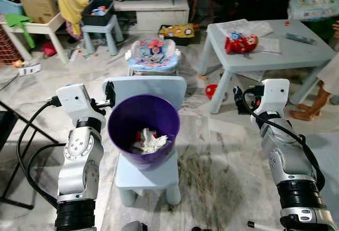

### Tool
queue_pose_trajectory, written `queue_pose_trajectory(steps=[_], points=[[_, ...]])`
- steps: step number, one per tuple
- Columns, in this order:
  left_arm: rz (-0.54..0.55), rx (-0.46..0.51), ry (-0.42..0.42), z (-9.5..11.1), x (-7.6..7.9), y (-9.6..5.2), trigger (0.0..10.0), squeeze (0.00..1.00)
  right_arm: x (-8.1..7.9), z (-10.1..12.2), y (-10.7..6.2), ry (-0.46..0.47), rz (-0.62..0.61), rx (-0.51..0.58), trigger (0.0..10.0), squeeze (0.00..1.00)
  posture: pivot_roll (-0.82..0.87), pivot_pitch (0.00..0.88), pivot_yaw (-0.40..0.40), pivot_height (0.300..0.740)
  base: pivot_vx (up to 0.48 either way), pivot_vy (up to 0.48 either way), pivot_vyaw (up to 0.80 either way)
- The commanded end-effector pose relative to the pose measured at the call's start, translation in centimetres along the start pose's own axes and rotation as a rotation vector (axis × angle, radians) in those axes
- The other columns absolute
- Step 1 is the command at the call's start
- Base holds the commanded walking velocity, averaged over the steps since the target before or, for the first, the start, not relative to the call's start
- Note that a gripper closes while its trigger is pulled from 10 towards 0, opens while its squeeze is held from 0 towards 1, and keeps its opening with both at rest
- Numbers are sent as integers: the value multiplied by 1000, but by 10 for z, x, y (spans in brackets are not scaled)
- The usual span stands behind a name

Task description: Picking trash to rubbish bin

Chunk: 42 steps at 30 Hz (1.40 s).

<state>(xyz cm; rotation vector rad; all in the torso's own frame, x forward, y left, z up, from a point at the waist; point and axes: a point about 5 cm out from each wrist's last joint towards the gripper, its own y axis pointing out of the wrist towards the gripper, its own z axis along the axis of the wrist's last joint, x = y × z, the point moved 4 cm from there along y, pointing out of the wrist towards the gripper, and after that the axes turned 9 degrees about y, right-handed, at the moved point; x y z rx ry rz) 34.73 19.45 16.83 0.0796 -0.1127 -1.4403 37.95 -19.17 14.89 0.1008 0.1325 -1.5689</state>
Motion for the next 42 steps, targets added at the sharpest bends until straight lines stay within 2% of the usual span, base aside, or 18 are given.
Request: queue_pose_trajectory(steps=[1, 13, 42], points=[[-9, 17, 2, 7, 2, 0, 10000, 0, -2, 6, 2, 2, 0, 12, 10000, 0, 161, 107, -23, 740, 0, 0, -725], [-16, 11, 10, 6, 4, 1, 10000, 0, -9, 5, 1, -4, 21, 19, 10000, 0, 163, 108, -23, 740, 0, 0, -145], [-12, -7, -1, 3, 6, 1, 10000, 0, -10, 5, 2, -9, 24, 16, 10000, 0, 153, 117, -28, 740, -295, 0, 0]])
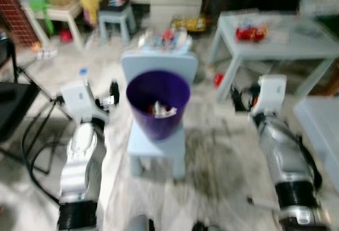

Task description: Picking trash to rubbish bin

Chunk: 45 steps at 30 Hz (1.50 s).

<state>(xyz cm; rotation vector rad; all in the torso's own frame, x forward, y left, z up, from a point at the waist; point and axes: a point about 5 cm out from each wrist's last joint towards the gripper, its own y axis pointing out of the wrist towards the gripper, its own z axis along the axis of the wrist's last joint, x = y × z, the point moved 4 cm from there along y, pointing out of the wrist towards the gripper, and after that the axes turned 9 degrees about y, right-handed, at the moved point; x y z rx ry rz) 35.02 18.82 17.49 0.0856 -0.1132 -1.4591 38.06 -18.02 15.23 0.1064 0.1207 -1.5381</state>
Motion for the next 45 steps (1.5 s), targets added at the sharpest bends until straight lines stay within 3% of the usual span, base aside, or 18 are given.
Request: queue_pose_trajectory(steps=[1, 23, 31, 45], points=[[7, -11, -4, -3, 0, -2, 10000, 0, 2, 4, 1, -7, -9, 9, 10000, 0, 150, 117, -29, 740, -292, 0, 0], [4, -13, -13, -4, 3, 0, 10000, 0, 5, 9, 1, -17, -16, 23, 10000, 0, 142, 120, -36, 740, -291, 0, 0], [3, -9, -2, -4, 4, 0, 10000, 0, 5, 8, 2, -2, -19, 17, 10000, 0, 143, 118, -34, 740, 0, 0, 0], [-17, -8, -25, -4, 5, 1, 10000, 0, 3, 9, 4, 2, -9, 14, 10000, 0, 143, 109, -33, 740, 0, 0, -768]])
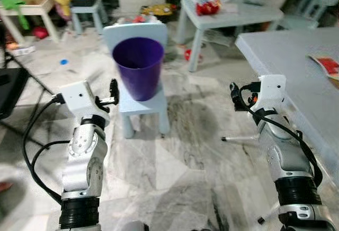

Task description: Picking trash to rubbish bin

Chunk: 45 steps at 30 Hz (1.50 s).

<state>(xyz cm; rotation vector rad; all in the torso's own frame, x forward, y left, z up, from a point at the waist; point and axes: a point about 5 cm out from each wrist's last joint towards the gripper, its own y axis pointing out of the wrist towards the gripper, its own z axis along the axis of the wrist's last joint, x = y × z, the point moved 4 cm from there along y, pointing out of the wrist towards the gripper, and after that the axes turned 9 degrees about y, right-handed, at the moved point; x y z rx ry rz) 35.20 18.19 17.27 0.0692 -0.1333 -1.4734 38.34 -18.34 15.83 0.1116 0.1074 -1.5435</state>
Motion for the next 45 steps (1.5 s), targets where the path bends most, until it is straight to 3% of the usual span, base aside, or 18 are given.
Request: queue_pose_trajectory(steps=[1, 25, 30, 35, 42, 45], points=[[-8, -7, -3, -2, -1, 1, 10000, 0, 0, 2, 1, 7, -5, 3, 10000, 0, 143, 109, -33, 740, 0, 0, -769], [-32, -12, -4, -1, 2, 0, 10000, 0, 1, 0, 0, 13, -14, -2, 10000, 0, 142, 122, -29, 740, 0, 0, -769], [-28, -3, 25, 1, 1, 0, 10000, 0, 1, 9, 1, 16, -12, 31, 10000, 0, 141, 122, -27, 740, 0, 0, -769], [-17, 74, 87, 26, -8, -2, 10000, 0, 0, 41, 1, 13, -12, 133, 10000, 0, 144, 56, -16, 740, 0, 0, -775], [-11, 90, 102, 29, -14, -6, 10000, 0, 3, 43, -2, 9, -20, 151, 10000, 0, 144, 0, -8, 740, 0, 0, -761], [-37, 92, 67, 29, -5, -3, 10000, 0, -1, 44, 1, 24, -19, 161, 10000, 0, 142, 0, -4, 740, 0, 0, -369]])
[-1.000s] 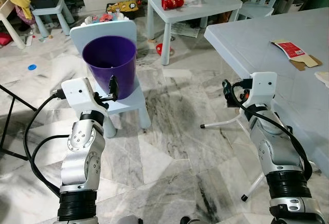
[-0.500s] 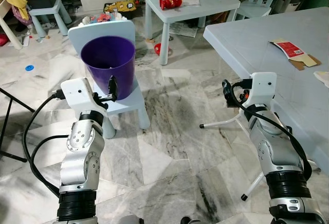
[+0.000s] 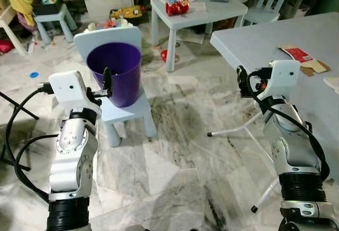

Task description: Picking trash to rubbish bin

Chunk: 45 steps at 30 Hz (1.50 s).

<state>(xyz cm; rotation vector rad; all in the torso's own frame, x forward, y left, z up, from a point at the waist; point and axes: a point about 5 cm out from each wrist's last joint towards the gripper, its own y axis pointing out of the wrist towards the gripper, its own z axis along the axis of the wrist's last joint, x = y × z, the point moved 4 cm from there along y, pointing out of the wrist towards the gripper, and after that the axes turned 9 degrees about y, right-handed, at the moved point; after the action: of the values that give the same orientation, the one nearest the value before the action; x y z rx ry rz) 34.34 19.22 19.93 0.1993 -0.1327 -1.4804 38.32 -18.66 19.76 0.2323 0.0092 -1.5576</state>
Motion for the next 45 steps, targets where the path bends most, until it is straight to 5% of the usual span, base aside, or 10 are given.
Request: queue_pose_trajectory(steps=[1, 6, 26, 45], points=[[-21, 8, -18, 2, 6, 2, 10000, 0, 0, 5, 2, 11, -8, 24, 10000, 0, 142, 0, -4, 740, 0, 0, 0], [-62, 28, -34, 10, 20, 11, 10000, 0, -12, 4, 4, 13, 16, 25, 10000, 0, 140, 0, 2, 740, 0, 0, 0], [-33, -24, -28, -9, 16, 3, 10000, 0, -16, -4, 0, -1, 32, 9, 10000, 0, 137, 0, -5, 740, 0, 0, -361], [-25, -29, -34, -10, 12, 6, 10000, 0, -16, -4, 0, -11, 32, 10, 10000, 0, 127, 1, -1, 740, 356, 0, 0]])
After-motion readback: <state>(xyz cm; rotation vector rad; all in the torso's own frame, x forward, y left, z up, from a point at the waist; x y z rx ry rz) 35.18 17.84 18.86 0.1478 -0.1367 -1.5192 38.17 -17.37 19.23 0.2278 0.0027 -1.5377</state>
